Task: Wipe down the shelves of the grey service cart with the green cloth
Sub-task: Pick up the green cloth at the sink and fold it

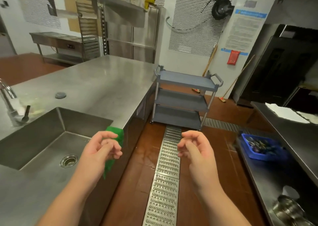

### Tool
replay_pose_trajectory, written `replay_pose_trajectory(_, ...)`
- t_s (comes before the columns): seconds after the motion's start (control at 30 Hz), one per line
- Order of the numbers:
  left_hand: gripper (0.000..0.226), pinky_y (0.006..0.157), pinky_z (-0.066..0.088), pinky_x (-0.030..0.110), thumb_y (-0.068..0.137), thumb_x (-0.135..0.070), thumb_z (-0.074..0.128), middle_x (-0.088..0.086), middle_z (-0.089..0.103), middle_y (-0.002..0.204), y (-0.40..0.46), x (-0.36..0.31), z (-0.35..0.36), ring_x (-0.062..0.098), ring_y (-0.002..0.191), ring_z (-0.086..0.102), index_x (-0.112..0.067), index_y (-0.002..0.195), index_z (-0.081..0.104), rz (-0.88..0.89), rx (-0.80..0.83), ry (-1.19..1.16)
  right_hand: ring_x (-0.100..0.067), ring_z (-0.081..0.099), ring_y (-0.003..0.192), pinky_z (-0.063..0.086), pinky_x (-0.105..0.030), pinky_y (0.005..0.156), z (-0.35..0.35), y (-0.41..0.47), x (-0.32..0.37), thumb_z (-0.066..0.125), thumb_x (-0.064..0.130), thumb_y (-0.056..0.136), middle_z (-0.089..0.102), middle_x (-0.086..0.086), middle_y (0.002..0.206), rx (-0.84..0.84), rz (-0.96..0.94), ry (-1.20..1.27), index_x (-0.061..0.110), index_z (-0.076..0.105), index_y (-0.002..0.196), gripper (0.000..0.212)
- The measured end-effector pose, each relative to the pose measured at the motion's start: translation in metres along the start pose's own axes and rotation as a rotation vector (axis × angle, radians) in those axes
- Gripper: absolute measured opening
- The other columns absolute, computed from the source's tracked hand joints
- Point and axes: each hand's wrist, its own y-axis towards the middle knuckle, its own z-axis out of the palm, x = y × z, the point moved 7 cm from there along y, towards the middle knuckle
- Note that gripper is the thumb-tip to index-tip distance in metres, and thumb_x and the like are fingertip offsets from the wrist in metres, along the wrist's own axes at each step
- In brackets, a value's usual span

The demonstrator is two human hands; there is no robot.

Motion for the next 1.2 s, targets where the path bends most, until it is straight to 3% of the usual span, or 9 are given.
replay_pose_trajectory(0.2,0.019,0.059,0.054,0.024,0.096,0.006,0.041,0.008,0.063,0.070,0.083,0.055,-0.076,0.020,0.061,0.062,-0.005,0.099,0.056,-0.113,-0.137,0.023,-0.018,0.057,0.069,0.051,-0.034,0.068,0.091,0.084,-0.060,0.047,-0.006,0.095,0.064,-0.004,0.079,0.142,0.107,-0.005,0.007,0.062,0.100,0.021)
replay_pose_trajectory(0.47,0.022,0.056,0.052,0.023,0.093,0.005,0.042,0.009,0.061,0.074,0.135,0.133,-0.151,0.017,0.061,0.059,-0.010,0.098,0.056,-0.345,-0.397,0.067,-0.020,0.057,0.070,0.050,-0.033,0.068,0.186,0.158,-0.170,0.044,-0.007,0.095,0.062,-0.008,0.078,0.263,0.323,-0.019,0.006,0.062,0.101,0.023)
replay_pose_trajectory(0.6,0.022,0.061,0.051,0.030,0.090,0.004,0.046,0.010,0.061,0.075,0.143,0.174,-0.162,0.020,0.066,0.058,-0.008,0.104,0.057,-0.466,-0.517,0.077,-0.023,0.054,0.071,0.048,-0.031,0.065,0.211,0.196,-0.222,0.043,-0.007,0.094,0.060,-0.011,0.079,0.347,0.405,-0.031,0.001,0.060,0.104,0.021)
replay_pose_trajectory(0.73,0.022,0.064,0.052,0.036,0.089,0.001,0.048,0.011,0.061,0.082,0.147,0.215,-0.163,0.022,0.072,0.060,-0.009,0.108,0.054,-0.572,-0.681,0.049,-0.015,0.056,0.069,0.050,-0.025,0.063,0.237,0.242,-0.270,0.047,-0.003,0.095,0.063,-0.007,0.079,0.498,0.409,-0.086,0.008,0.063,0.101,0.020)
replay_pose_trajectory(0.93,0.021,0.067,0.054,0.036,0.091,-0.001,0.052,0.016,0.064,0.096,0.143,0.264,-0.154,0.024,0.083,0.063,-0.008,0.111,0.054,-0.693,-0.999,-0.037,-0.019,0.055,0.071,0.048,-0.030,0.067,0.277,0.310,-0.341,0.049,-0.002,0.096,0.061,-0.010,0.081,0.741,0.472,-0.136,0.013,0.062,0.097,0.020)
replay_pose_trajectory(1.07,0.019,0.072,0.056,0.035,0.091,-0.003,0.056,0.014,0.062,0.091,0.139,0.282,-0.142,0.022,0.082,0.062,-0.008,0.110,0.055,-0.707,-1.142,-0.017,-0.014,0.060,0.076,0.051,-0.034,0.076,0.303,0.329,-0.395,0.053,0.002,0.093,0.068,0.001,0.085,0.854,0.445,-0.249,0.020,0.065,0.099,0.022)
replay_pose_trajectory(1.17,0.022,0.081,0.056,0.043,0.092,-0.006,0.056,0.010,0.063,0.086,0.132,0.303,-0.140,0.023,0.079,0.064,-0.004,0.113,0.054,-0.794,-1.223,0.073,-0.002,0.060,0.084,0.049,-0.019,0.083,0.323,0.338,-0.425,0.053,0.002,0.092,0.066,0.010,0.096,0.959,0.341,-0.442,0.020,0.064,0.110,0.028)
replay_pose_trajectory(1.2,0.025,0.086,0.055,0.047,0.089,-0.010,0.059,0.010,0.066,0.089,0.129,0.310,-0.142,0.025,0.082,0.066,-0.007,0.113,0.056,-0.872,-1.227,0.161,-0.004,0.060,0.091,0.048,-0.021,0.089,0.330,0.341,-0.436,0.053,0.004,0.091,0.065,0.009,0.104,0.983,0.312,-0.512,0.020,0.063,0.116,0.031)
